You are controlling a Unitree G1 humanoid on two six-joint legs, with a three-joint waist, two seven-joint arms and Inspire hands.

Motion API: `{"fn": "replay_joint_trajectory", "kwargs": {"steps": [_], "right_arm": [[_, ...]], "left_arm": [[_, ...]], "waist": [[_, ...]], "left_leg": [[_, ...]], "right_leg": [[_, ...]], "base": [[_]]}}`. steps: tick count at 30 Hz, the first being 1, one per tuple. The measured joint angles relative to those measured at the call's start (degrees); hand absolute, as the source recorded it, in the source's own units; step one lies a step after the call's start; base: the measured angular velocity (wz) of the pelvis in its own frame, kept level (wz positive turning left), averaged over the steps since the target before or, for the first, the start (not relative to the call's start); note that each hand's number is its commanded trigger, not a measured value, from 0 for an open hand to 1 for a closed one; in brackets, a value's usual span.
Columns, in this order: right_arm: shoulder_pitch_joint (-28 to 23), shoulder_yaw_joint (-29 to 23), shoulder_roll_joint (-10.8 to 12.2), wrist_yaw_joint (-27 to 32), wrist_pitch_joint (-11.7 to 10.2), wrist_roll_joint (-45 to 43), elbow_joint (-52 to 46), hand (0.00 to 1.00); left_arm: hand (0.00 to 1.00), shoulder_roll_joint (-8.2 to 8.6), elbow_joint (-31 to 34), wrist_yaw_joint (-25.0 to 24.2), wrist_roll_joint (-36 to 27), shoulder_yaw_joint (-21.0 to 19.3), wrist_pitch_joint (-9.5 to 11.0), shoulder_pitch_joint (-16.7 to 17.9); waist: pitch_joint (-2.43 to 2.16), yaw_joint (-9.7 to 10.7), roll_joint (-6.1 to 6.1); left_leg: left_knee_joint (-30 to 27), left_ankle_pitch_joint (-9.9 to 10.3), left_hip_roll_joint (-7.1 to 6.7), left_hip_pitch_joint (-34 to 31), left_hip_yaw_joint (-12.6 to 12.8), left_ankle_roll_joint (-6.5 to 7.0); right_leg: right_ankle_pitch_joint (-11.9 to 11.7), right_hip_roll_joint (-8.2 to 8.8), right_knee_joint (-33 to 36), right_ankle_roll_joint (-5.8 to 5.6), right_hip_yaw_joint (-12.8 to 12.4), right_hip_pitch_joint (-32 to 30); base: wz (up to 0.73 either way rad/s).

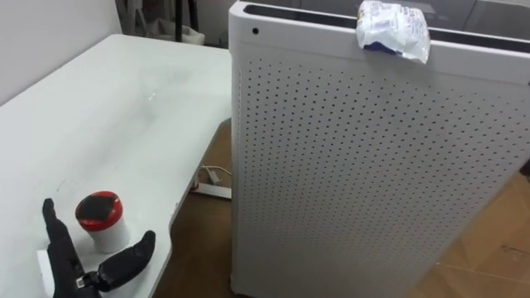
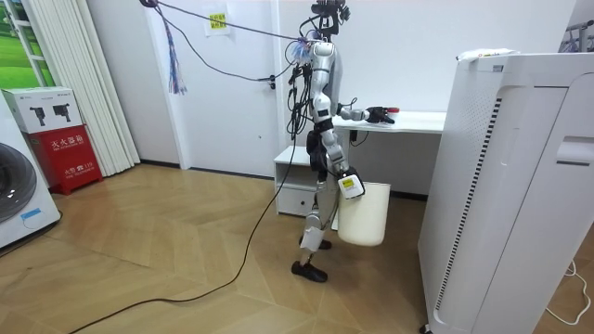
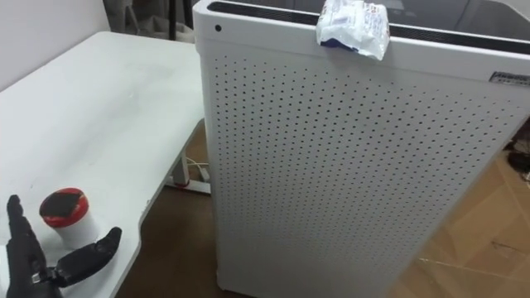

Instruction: Pick garbage

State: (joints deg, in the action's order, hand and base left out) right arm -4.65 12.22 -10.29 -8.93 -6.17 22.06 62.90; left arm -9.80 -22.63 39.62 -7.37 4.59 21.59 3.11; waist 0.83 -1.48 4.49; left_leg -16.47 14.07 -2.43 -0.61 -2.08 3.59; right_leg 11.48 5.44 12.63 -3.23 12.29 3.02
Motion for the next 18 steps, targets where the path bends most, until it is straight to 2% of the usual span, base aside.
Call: {"fn": "replay_joint_trajectory", "kwargs": {"steps": [3, 9, 10, 11, 12, 15, 18], "right_arm": [[0.0, 0.1, 0.0, 0.0, 0.0, 0.2, -0.4, 1.0], [0.0, 0.8, 0.4, 0.2, 0.0, 0.3, -0.4, 1.0], [-0.1, 1.2, 0.4, 0.5, 0.0, 0.5, -0.3, 1.0], [-0.1, 1.3, 0.5, 0.6, 0.1, 0.5, -0.2, 1.0], [0.0, 1.3, 0.5, 0.6, 0.0, 0.6, -0.2, 1.0], [-0.1, 1.3, 0.6, 0.6, 0.1, 1.3, -0.2, 1.0], [-0.5, 1.3, 0.6, 0.6, 0.1, 2.7, -0.3, 1.0]], "left_arm": [[0.0, -0.01, -0.1, 0.3, -2.1, 0.1, 0.0, -1.3], [0.0, -0.01, -2.4, 1.3, -3.7, 0.6, 0.0, -4.5], [0.06, -0.02, -2.9, 1.3, -3.8, 0.7, 0.0, -4.8], [0.24, -0.02, -2.9, 1.2, -3.8, 0.7, 0.0, -4.9], [0.58, -0.02, -3.1, 1.0, -3.8, 0.7, -0.1, -4.9], [1.0, -0.11, -3.4, 0.9, -4.6, 0.7, -0.4, -4.9], [1.0, -0.14, -3.5, 0.9, -6.0, 0.1, -0.6, -5.0]], "waist": [[0.19, 0.9, -0.26], [0.14, 1.5, -0.6], [0.08, 1.5, -0.71], [0.06, 1.6, -0.76], [0.03, 1.9, -0.85], [-0.17, 2.6, -1.18], [-0.33, 2.8, -1.5]], "left_leg": [[0.3, 0.0, 0.03, -0.5, -0.1, 0.0], [-0.2, 0.0, 0.1, -0.9, 0.3, -0.01], [-0.2, 0.0, 0.11, -0.9, 0.3, 0.0], [-0.2, 0.0, 0.1, -0.9, 0.3, -0.01], [-0.2, 0.0, 0.1, -0.9, 0.3, 0.0], [-0.1, 0.0, 0.13, -0.9, 0.5, -0.01], [-0.1, 0.0, 0.27, -0.8, 1.0, -0.01]], "right_leg": [[-0.1, -0.13, 0.0, -0.07, -0.3, -0.2], [-0.2, -0.26, 0.0, -0.06, -1.5, -1.0], [-0.2, -0.26, 0.0, -0.06, -1.6, -1.0], [-0.2, -0.26, 0.0, -0.06, -1.6, -1.0], [-0.2, -0.24, 0.0, -0.06, -1.4, -1.0], [-0.2, -0.24, 0.0, -0.06, -1.4, -1.0], [-0.2, -0.3, 0.0, -0.01, -1.5, -1.0]], "base": [[0.0], [-0.03], [0.0], [0.0], [0.0], [0.0], [-0.04]]}}
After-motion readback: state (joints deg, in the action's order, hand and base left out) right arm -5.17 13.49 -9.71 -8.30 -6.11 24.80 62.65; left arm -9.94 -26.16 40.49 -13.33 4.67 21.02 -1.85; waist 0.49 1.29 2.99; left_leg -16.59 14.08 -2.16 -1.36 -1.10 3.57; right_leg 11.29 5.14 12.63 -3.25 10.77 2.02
